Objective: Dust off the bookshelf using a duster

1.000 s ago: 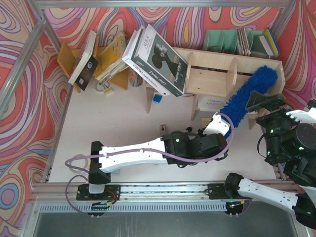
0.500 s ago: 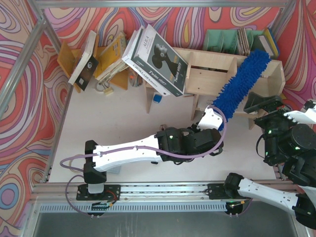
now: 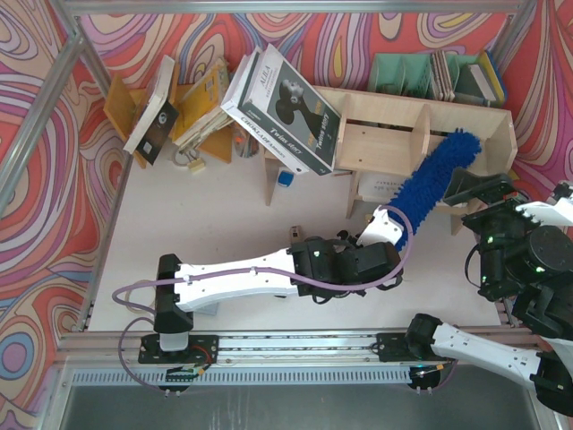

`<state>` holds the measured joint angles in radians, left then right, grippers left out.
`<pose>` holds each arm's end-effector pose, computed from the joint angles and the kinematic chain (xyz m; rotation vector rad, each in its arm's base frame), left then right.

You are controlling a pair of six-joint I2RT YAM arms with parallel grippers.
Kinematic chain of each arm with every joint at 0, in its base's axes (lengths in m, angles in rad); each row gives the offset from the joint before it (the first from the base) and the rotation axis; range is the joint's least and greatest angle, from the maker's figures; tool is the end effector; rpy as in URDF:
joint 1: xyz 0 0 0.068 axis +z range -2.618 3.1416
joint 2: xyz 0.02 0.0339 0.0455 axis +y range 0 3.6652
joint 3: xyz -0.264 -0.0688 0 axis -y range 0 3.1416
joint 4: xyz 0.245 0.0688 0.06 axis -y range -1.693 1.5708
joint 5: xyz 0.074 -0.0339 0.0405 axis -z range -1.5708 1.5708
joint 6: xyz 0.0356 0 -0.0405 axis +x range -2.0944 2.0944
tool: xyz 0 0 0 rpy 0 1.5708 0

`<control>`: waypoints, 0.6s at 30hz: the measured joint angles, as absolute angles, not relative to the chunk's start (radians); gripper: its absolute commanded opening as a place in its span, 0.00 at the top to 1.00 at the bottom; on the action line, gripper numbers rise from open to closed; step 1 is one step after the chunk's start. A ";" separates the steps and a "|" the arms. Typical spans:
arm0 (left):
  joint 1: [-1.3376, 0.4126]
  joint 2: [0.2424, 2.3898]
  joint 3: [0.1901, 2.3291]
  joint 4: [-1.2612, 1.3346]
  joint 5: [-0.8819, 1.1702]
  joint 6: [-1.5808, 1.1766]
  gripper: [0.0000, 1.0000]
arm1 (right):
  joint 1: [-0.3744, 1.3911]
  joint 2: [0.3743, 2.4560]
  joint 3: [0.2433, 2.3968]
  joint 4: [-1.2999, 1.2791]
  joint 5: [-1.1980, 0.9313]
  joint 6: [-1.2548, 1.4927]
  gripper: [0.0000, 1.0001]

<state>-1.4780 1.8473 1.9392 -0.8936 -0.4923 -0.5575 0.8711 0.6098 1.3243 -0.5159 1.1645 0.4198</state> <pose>0.0542 -0.4005 0.3740 0.8093 2.1571 -0.4868 0.0480 0.0062 0.4879 0.6535 1.3474 0.2436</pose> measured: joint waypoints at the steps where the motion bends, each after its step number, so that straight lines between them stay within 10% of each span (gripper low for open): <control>1: -1.478 1.848 1.932 -0.903 -0.477 -0.557 1.00 | 0.871 0.610 1.325 -0.516 1.167 0.420 0.03; 18: -1.539 1.735 1.741 -0.785 -0.454 -0.437 1.00 | 0.871 0.610 1.320 -0.516 1.171 0.419 0.03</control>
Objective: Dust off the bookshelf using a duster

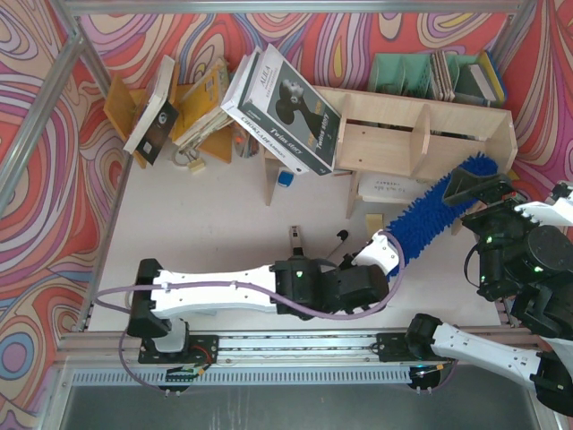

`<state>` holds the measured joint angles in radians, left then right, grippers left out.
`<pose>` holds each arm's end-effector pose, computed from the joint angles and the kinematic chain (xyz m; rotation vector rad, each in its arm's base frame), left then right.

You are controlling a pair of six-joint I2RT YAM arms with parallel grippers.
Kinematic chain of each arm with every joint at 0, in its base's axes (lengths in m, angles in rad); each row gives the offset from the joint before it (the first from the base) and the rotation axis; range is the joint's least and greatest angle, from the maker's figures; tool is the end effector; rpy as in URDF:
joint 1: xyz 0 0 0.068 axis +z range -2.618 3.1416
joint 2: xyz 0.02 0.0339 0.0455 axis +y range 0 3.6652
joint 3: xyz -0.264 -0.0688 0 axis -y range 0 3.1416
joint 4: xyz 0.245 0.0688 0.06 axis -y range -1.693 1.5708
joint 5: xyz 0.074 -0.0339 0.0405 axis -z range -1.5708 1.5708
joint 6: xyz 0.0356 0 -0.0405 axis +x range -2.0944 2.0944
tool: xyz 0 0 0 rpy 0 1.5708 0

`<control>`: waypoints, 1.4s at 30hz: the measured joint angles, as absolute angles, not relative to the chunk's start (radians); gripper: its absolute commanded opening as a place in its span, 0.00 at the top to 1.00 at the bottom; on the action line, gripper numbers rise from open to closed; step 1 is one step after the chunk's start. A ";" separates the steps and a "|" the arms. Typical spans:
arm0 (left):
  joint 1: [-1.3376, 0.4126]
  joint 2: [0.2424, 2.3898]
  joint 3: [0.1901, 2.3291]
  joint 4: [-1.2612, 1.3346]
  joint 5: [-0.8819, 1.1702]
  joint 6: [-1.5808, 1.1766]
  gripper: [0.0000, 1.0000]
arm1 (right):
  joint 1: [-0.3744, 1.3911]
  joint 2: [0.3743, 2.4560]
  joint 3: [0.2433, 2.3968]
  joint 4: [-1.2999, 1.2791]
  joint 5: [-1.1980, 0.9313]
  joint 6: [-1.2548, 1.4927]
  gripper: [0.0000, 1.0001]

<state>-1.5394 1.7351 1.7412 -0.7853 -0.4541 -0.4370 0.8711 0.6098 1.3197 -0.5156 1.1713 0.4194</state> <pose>0.0276 -0.3825 0.3610 1.0134 2.0716 -0.5092 0.0486 0.0068 0.4868 0.6563 1.3489 0.2351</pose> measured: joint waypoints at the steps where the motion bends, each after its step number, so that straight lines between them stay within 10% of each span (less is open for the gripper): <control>1: -1.554 1.719 1.726 -0.778 -0.461 -0.430 1.00 | 0.871 0.610 1.320 -0.515 1.171 0.419 0.03; 19: -1.603 1.469 1.385 -0.574 -0.486 -0.278 1.00 | 0.871 0.615 1.320 -0.514 1.171 0.416 0.03; 42: -1.436 1.662 1.593 -0.467 -0.303 -0.059 1.00 | 0.871 0.639 1.182 -0.292 1.292 0.168 0.01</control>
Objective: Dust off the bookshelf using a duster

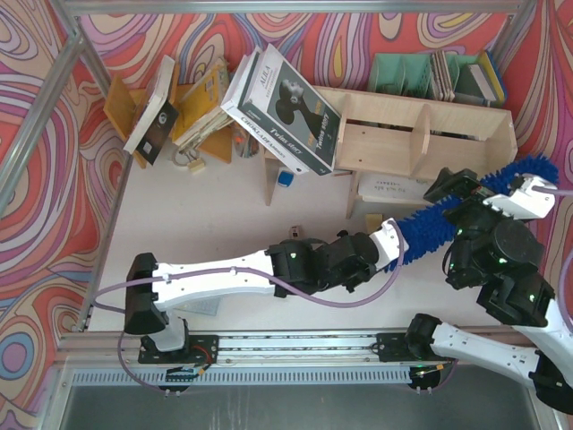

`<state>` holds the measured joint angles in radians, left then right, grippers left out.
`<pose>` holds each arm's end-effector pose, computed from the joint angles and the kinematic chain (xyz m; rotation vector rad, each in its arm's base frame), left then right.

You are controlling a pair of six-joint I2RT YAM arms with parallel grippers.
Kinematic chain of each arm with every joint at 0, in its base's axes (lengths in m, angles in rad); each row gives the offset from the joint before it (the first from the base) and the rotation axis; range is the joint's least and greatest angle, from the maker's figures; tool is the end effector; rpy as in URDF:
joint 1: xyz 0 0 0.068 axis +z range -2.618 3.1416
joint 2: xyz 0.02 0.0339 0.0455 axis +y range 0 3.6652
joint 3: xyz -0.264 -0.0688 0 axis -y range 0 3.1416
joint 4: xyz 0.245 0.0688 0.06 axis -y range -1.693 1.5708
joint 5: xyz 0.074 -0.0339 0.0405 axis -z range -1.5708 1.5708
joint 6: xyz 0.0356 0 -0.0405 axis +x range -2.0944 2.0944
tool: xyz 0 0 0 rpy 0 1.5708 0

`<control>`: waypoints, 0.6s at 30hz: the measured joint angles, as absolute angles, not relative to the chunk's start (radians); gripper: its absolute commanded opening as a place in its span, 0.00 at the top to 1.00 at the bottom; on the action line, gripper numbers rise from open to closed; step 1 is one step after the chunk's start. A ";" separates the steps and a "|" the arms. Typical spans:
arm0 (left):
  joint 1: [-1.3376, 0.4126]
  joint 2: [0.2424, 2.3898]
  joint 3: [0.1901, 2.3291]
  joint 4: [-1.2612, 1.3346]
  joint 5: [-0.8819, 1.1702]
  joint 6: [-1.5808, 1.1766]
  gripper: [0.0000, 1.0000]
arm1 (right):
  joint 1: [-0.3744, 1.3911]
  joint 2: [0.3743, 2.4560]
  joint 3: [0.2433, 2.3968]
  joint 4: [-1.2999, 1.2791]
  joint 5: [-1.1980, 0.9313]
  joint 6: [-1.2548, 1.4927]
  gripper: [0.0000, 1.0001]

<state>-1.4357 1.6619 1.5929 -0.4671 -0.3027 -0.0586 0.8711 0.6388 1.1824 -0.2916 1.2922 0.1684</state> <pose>0.0624 -0.3805 0.3642 1.2088 1.7594 -0.5844 0.0699 0.0299 0.4699 0.6129 1.3715 -0.0148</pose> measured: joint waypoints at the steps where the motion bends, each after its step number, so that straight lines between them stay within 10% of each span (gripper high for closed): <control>1: -1.428 1.671 1.594 -0.467 -0.292 -0.059 1.00 | 0.871 0.645 1.181 -0.276 1.290 0.150 0.01; 18: -1.365 1.726 1.596 -0.476 -0.202 -0.059 1.00 | 0.871 0.713 1.055 0.147 1.042 -0.311 0.01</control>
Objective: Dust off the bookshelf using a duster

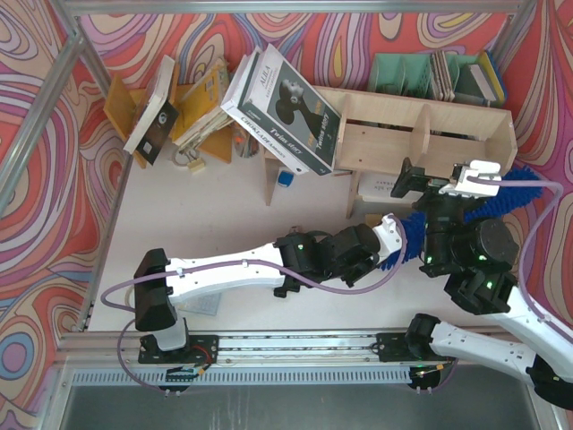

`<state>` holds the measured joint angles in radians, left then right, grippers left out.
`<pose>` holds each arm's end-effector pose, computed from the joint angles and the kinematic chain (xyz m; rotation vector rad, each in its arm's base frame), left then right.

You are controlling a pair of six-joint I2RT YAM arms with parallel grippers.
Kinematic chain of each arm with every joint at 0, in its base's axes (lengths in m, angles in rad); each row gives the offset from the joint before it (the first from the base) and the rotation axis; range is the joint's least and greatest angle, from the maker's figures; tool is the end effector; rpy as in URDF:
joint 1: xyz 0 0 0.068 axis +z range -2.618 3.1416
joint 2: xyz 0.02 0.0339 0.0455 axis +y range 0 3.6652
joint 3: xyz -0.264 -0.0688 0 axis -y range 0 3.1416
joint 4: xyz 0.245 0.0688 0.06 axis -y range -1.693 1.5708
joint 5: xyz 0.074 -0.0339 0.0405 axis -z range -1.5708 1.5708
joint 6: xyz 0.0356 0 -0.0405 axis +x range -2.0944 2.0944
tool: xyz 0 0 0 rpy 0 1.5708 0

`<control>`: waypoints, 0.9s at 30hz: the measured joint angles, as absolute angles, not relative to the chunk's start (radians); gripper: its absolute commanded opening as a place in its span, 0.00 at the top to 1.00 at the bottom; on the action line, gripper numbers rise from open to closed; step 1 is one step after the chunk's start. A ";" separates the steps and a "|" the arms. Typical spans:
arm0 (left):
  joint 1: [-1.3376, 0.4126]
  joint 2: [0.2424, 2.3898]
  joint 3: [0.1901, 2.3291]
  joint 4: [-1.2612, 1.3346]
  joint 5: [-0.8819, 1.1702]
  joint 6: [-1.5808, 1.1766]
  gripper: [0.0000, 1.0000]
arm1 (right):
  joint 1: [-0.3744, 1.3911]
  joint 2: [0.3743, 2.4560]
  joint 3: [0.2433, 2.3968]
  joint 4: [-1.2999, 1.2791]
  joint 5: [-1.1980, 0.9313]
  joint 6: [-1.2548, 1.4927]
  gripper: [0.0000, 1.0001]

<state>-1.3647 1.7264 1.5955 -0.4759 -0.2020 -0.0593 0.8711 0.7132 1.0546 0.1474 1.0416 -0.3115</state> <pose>0.0891 -0.3911 0.3397 1.2561 1.8371 -0.5891 0.0958 0.0661 0.4680 0.2266 1.3126 -0.0883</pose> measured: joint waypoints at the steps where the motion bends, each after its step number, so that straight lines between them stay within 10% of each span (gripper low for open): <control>1: -1.364 1.727 1.596 -0.476 -0.202 -0.059 1.00 | 0.871 0.714 1.049 0.169 1.031 -0.323 0.01; 27: -1.359 1.715 1.547 -0.422 -0.184 -0.078 1.00 | 0.430 0.988 1.269 0.131 0.824 -0.081 0.01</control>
